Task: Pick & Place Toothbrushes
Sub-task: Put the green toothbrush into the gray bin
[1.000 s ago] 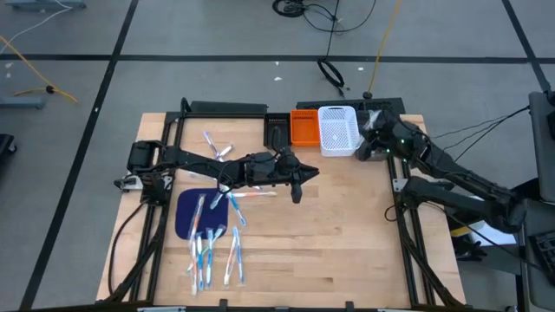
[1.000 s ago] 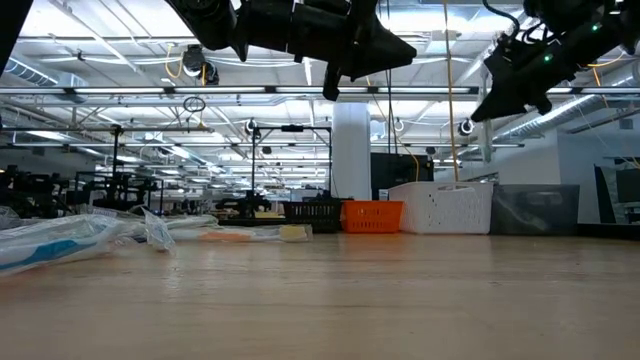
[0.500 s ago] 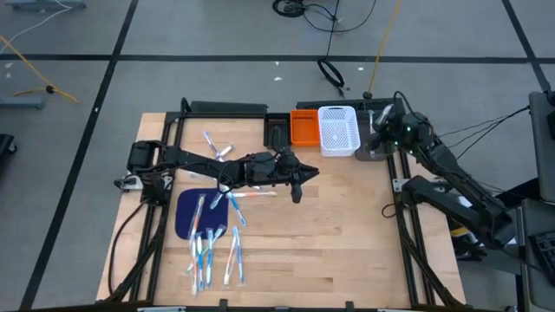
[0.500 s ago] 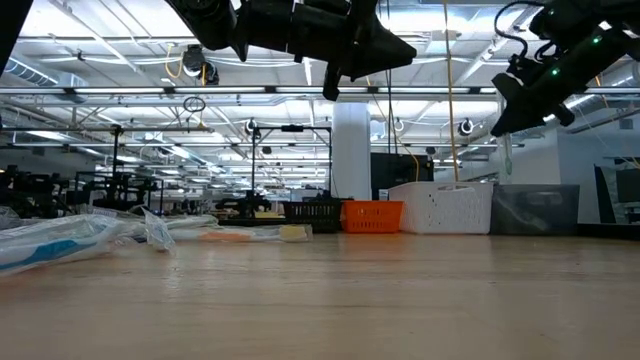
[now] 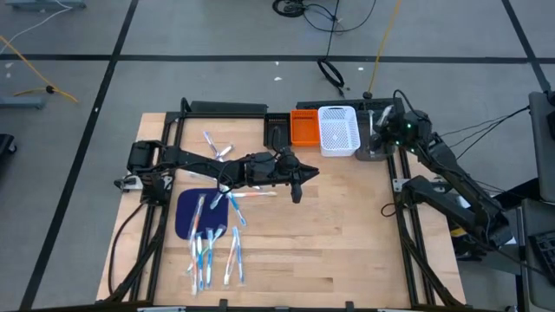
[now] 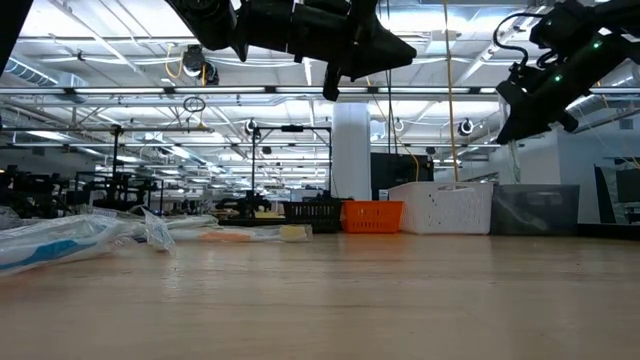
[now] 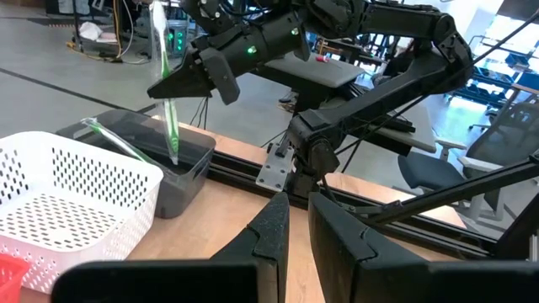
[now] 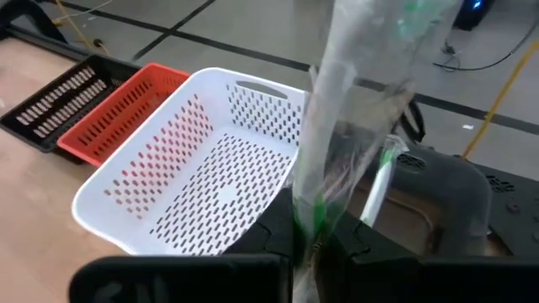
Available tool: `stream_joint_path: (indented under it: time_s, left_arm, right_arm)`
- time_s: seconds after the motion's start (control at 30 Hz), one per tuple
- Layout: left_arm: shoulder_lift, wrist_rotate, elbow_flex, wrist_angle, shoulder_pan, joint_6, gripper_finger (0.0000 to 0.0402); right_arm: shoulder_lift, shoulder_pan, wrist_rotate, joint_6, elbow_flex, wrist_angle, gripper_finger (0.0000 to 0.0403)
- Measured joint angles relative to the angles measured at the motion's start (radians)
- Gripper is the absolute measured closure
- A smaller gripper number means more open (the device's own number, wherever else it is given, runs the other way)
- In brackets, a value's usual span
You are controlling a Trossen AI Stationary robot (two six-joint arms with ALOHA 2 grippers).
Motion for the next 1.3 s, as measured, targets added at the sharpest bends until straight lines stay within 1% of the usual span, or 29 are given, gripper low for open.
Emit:
stream_joint_path:
  time_s: [0.17,0.33,0.63,0.93,1.03,1.17,1.3]
  left_arm:
    - [0.0,0.0,0.0,0.0,0.0,0.0,0.0355]
    - [0.0,0.0,0.0,0.0,0.0,0.0,0.0355]
    - [0.0,0.0,0.0,0.0,0.0,0.0,0.0355]
    - [0.0,0.0,0.0,0.0,0.0,0.0,0.0355]
    - [0.0,0.0,0.0,0.0,0.0,0.0,0.0355]
    - [0.0,0.0,0.0,0.0,0.0,0.0,0.0355]
    - [0.0,0.0,0.0,0.0,0.0,0.0,0.0355]
  right_arm:
    - [0.018,0.022,0.035,-0.002,0.0,-0.002,0.0394]
    - [0.069,0.025,0.036,-0.002,0.0,-0.05,0.0394]
    - [0.142,0.025,0.041,-0.002,-0.002,-0.02,0.0394]
    - [0.187,0.047,0.087,0.006,-0.002,-0.01,0.0394]
    - [0.208,0.05,0.088,0.019,-0.002,-0.009,0.0393]
    - [0.236,0.05,0.088,0.019,-0.002,-0.001,0.038]
    - [0.257,0.05,0.088,0.018,-0.002,0.005,0.0355]
